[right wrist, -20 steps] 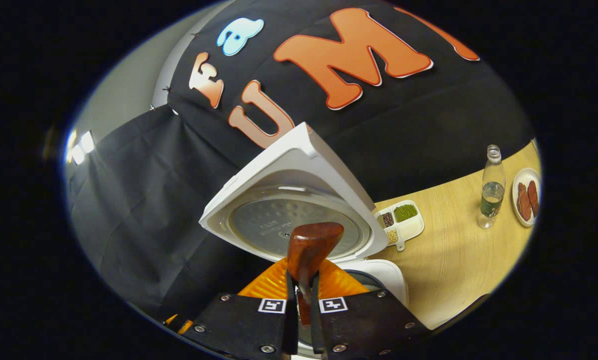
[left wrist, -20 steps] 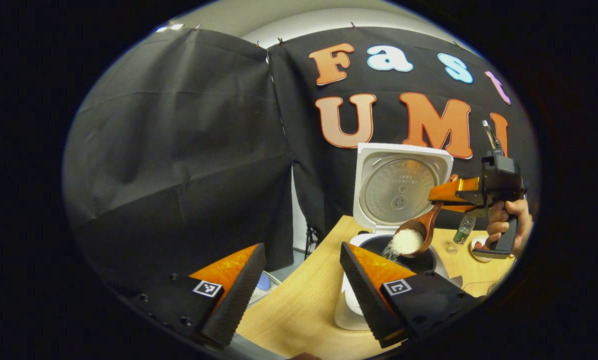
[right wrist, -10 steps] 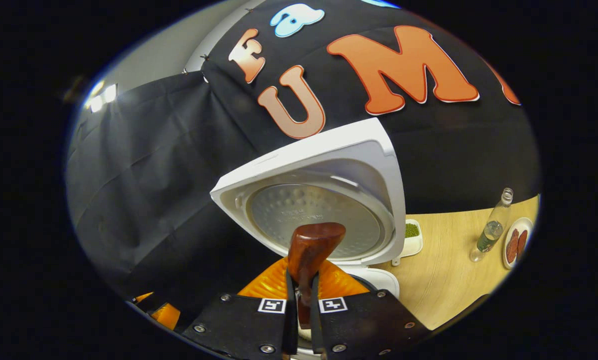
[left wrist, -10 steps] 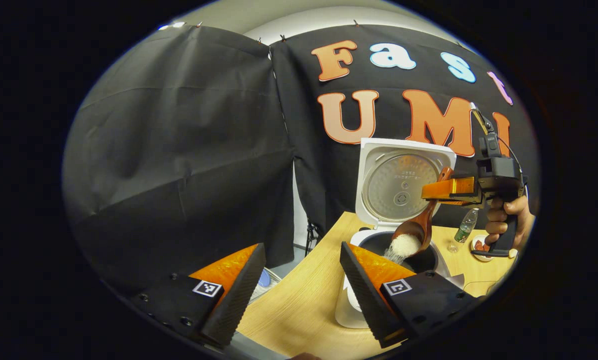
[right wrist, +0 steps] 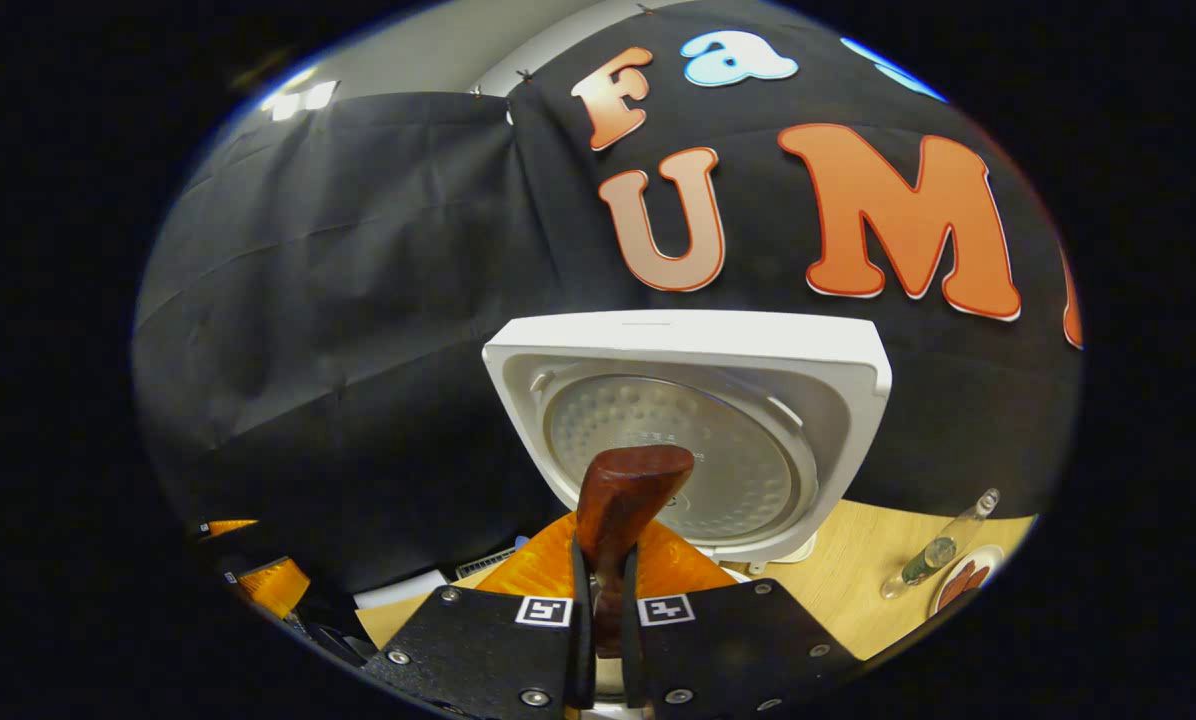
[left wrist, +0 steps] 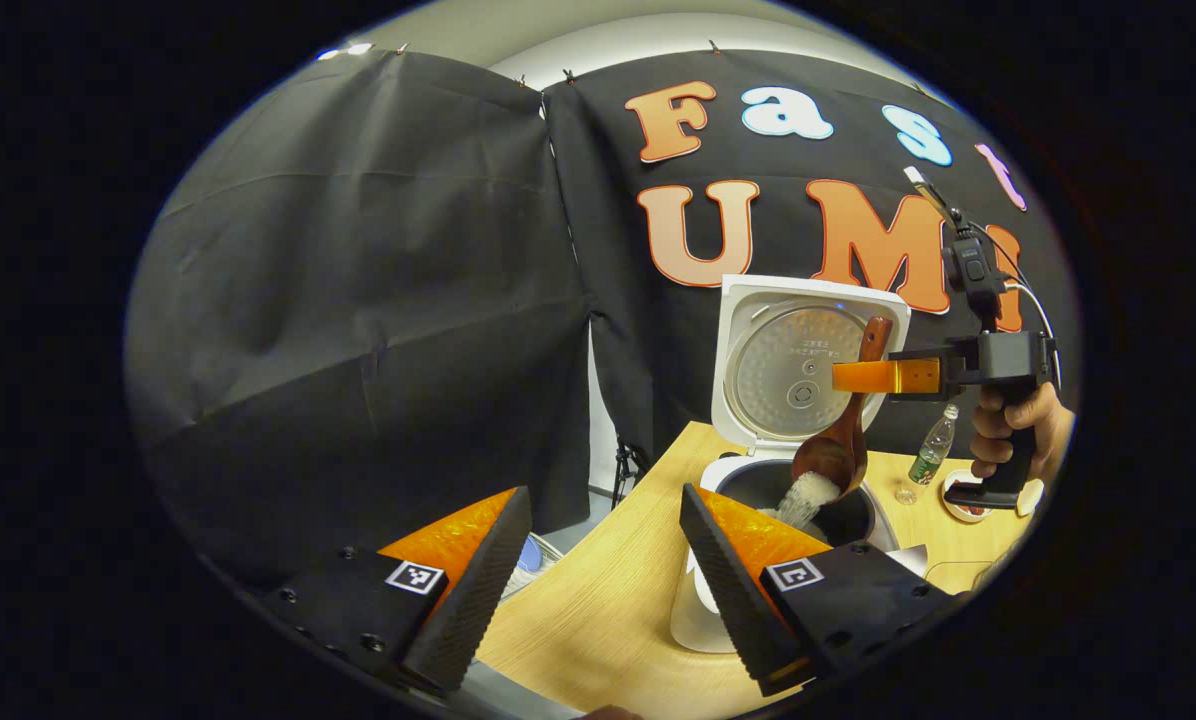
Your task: Close the left gripper, press the button to open the rice cooker; take a wooden spoon from the chopstick holder with the right hand, scoop a spoonful of rice and pour it into the rice cooker, then put the wooden spoon back into the chopstick holder.
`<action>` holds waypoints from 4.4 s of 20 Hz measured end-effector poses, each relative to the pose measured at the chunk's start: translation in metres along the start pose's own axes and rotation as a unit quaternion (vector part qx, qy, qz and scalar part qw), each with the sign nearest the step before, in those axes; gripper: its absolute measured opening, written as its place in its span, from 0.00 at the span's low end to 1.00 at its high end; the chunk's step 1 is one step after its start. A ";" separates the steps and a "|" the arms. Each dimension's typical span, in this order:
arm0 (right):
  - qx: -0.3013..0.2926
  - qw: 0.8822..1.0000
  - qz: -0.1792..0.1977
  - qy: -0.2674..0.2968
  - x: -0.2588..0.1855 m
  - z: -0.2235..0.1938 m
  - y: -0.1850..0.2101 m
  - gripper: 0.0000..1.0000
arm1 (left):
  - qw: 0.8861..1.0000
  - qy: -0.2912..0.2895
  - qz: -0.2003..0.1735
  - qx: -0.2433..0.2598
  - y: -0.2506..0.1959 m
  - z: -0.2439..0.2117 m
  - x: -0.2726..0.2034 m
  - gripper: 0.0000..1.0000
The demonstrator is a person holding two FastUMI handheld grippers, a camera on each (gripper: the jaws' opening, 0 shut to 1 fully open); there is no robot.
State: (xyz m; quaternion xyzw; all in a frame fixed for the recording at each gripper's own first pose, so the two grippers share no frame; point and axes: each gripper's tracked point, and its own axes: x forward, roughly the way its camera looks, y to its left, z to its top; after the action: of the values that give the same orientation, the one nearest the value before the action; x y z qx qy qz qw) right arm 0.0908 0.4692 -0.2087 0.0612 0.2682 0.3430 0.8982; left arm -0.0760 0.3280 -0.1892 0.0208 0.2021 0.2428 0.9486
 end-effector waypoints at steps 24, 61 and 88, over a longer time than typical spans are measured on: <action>0.054 0.997 -0.005 -0.052 -0.091 0.032 -0.050 0.10 | 1.000 -0.017 -0.019 -0.002 -0.040 0.011 -0.030 1.00; 0.294 0.896 -0.333 -0.020 -0.414 -0.258 -0.345 0.11 | 0.987 -0.031 -0.149 0.055 -0.255 0.054 -0.071 1.00; 0.239 0.867 -0.437 -0.011 -0.502 -0.194 -0.307 0.87 | 0.975 0.132 -0.159 0.079 -0.279 0.161 0.192 0.96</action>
State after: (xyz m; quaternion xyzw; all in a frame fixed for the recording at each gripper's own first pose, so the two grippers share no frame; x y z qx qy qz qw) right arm -0.1433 -0.1037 -0.2429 0.1539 0.3317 -0.1602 0.9169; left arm 0.2674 0.1814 -0.1516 0.0313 0.3446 0.0727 0.9354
